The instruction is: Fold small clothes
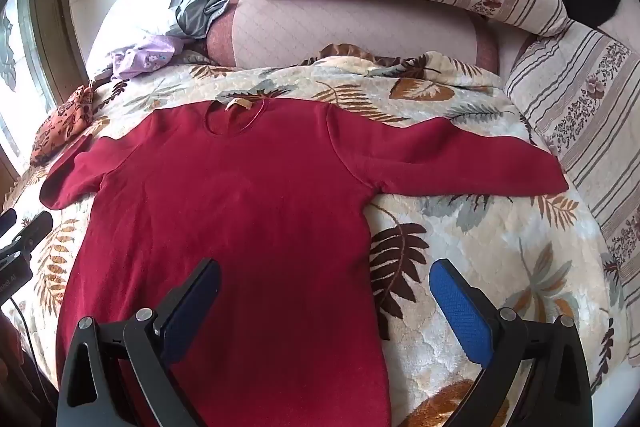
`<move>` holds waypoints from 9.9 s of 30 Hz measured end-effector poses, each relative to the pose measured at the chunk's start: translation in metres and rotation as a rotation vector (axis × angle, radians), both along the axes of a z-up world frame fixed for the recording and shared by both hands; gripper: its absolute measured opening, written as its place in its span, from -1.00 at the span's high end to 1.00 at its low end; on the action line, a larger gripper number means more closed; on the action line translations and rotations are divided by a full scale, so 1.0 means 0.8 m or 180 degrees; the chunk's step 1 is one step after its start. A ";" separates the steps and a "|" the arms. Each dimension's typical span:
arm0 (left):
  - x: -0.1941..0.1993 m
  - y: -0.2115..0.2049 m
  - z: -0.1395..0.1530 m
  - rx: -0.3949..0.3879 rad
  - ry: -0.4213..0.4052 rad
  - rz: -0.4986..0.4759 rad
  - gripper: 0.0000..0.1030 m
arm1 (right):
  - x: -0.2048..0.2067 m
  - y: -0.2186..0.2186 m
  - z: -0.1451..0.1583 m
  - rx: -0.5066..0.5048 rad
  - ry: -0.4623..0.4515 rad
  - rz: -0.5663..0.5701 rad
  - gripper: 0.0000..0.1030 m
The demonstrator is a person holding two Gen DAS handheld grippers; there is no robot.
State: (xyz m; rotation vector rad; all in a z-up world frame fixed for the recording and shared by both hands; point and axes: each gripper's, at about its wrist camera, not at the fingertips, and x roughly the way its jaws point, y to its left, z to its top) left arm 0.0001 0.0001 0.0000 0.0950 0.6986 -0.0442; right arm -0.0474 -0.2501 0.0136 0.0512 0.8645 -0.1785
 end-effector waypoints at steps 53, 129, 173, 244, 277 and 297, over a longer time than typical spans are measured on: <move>0.037 0.013 0.017 -0.0170 0.0134 0.0000 -0.88 | 0.061 0.047 0.030 0.0162 -0.0100 0.0020 -1.00; 0.263 0.235 -0.075 0.0039 0.0655 0.1100 -0.79 | 0.157 0.091 -0.060 0.0141 0.0335 0.0274 -1.00; 0.323 0.227 -0.088 -0.0289 0.0947 0.0892 0.27 | 0.149 0.082 -0.061 0.0409 0.0340 0.0261 -1.00; 0.169 0.096 -0.028 -0.0701 0.0582 -0.0088 -0.25 | 0.262 0.058 -0.103 0.0736 0.0498 0.0646 0.11; 0.178 0.131 -0.031 -0.0776 0.0575 0.0278 -0.25 | 0.270 0.087 -0.113 0.0489 0.0263 0.0831 0.30; 0.189 0.084 -0.034 -0.0730 0.0598 0.0098 -0.25 | 0.223 -0.083 -0.025 0.0412 -0.0221 -0.0132 0.92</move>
